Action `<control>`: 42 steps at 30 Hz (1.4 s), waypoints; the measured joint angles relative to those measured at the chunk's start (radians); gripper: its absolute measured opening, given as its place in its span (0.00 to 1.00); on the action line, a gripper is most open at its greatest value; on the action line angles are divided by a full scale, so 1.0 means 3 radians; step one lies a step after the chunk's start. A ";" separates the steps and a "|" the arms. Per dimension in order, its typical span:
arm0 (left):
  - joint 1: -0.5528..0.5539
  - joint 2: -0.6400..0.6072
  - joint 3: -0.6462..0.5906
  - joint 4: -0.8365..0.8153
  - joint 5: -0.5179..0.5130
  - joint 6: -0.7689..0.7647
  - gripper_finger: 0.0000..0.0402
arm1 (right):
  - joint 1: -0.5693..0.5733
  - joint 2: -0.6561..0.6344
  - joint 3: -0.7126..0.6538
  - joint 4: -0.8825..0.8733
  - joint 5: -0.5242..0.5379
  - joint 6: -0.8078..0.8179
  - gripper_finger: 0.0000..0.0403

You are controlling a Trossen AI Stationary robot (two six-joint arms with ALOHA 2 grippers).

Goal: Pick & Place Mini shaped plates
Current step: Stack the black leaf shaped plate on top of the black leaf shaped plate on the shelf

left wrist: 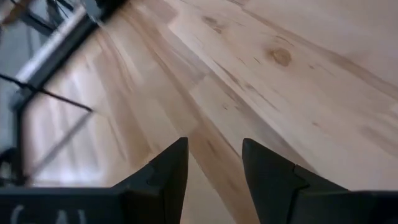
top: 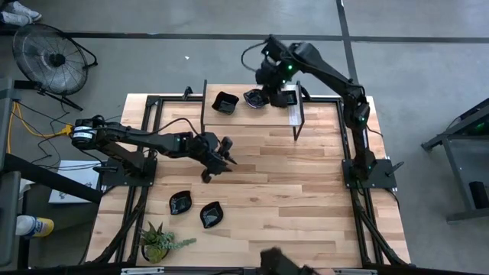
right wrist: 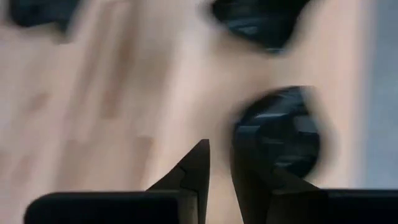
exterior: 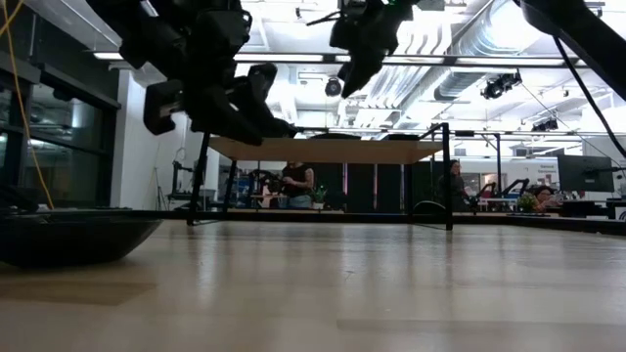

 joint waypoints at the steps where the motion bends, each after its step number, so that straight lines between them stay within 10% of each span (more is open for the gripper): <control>1: 0.0000 -0.0001 0.0010 -0.0070 0.0000 -0.0068 0.37 | 0.0059 0.0000 0.0000 -0.0128 -0.0051 0.0000 0.14; 11: -0.0002 -0.0480 0.0031 -0.0737 -0.0061 -0.0532 0.37 | 0.1051 -0.0001 0.0000 -0.0407 -0.0227 0.0010 0.09; 21: -0.0563 -0.1158 -0.0183 -0.1241 -0.0946 -0.1475 0.37 | 0.2088 -0.0011 -0.0578 0.0003 -0.0225 0.0232 0.04; 35: -0.1656 -0.1873 -0.1136 -0.0619 -0.2045 -0.3331 0.37 | 0.3034 -0.0021 -0.2111 0.2027 0.1500 0.0278 0.03; 42: -0.1900 -0.1954 -0.1127 -0.0518 -0.2421 -0.3409 0.37 | 0.3153 -0.0023 -0.2757 0.3669 0.1475 -0.0475 0.03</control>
